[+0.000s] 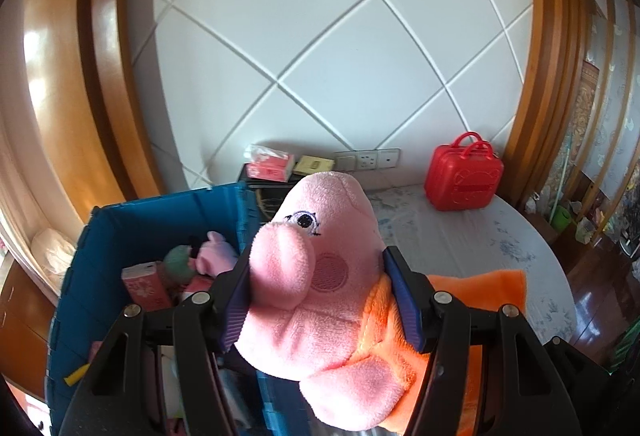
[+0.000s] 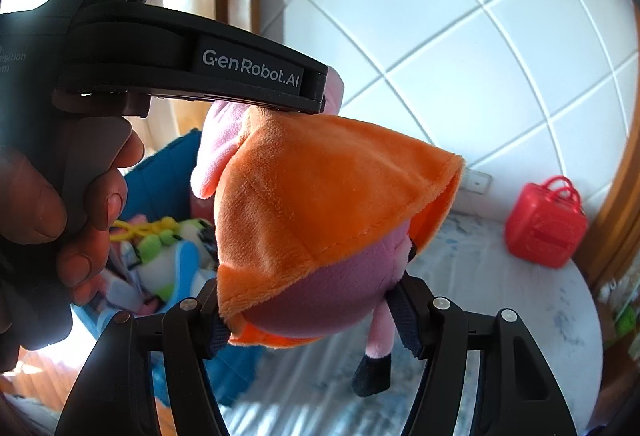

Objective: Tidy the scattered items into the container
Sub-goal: 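Carry the pig plush with both tools over to the blue bin, then drop the pig plush into the blue bin, opening both tools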

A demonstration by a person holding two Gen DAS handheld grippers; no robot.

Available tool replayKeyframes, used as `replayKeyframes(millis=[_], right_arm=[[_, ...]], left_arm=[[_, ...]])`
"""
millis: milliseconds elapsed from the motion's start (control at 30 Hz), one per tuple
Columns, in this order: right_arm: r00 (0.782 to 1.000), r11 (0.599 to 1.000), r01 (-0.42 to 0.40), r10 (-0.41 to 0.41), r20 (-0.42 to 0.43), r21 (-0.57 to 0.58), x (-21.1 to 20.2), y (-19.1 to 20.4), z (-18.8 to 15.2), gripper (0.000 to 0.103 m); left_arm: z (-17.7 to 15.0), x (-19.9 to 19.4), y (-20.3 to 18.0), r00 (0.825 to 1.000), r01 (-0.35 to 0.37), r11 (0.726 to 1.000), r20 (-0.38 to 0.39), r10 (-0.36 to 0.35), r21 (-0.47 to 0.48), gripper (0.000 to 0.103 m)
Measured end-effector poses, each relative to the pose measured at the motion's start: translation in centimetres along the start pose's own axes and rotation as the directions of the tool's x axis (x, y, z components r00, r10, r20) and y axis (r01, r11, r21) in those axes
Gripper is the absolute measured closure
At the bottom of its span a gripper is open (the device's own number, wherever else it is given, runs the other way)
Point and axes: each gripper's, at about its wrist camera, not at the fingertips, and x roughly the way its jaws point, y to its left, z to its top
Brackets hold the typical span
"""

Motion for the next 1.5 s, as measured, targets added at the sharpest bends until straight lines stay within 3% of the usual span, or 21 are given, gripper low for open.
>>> replayKeyframes(millis=[367, 633, 1033, 1267, 1367, 1433, 1500], right_arm=[[0.998, 0.996, -0.069, 0.069, -0.002, -0.059, 4.5, 8.0, 3.8, 0.037], [0.994, 0.989, -0.111, 0.11, -0.011, -0.1, 7.5, 11.1, 6.2, 0.037], [0.986, 0.982, -0.159, 0.154, -0.055, -0.104, 13.0, 12.1, 8.3, 0.036], [0.983, 0.978, -0.178, 0.171, -0.066, -0.113, 14.0, 14.0, 8.0, 0.036], [0.981, 0.975, -0.186, 0.179, -0.069, -0.121, 14.5, 14.5, 7.9, 0.023], [0.98, 0.972, -0.189, 0.178, -0.087, -0.139, 15.0, 14.9, 8.0, 0.0], [0.981, 0.974, -0.181, 0.17, -0.09, -0.136, 15.3, 14.8, 7.8, 0.0]], left_arm=[[-0.3, -1.3, 10.7, 0.998, -0.059, 0.997, 0.015, 0.06, -0.058, 0.042], [-0.2, -1.5, 16.8, 0.995, -0.098, 0.989, 0.02, 0.1, -0.107, 0.042], [-0.2, -0.4, 21.8, 0.991, -0.131, 0.982, -0.008, 0.131, -0.137, 0.042], [0.0, 0.3, 23.6, 0.989, -0.145, 0.979, -0.019, 0.144, -0.144, 0.042], [0.0, 0.7, 24.3, 0.989, -0.148, 0.978, -0.027, 0.146, -0.15, 0.042], [0.0, 1.3, 24.9, 0.989, -0.147, 0.976, -0.047, 0.142, -0.163, 0.026], [-0.1, 1.5, 25.4, 0.988, -0.15, 0.972, -0.052, 0.143, -0.179, 0.016]])
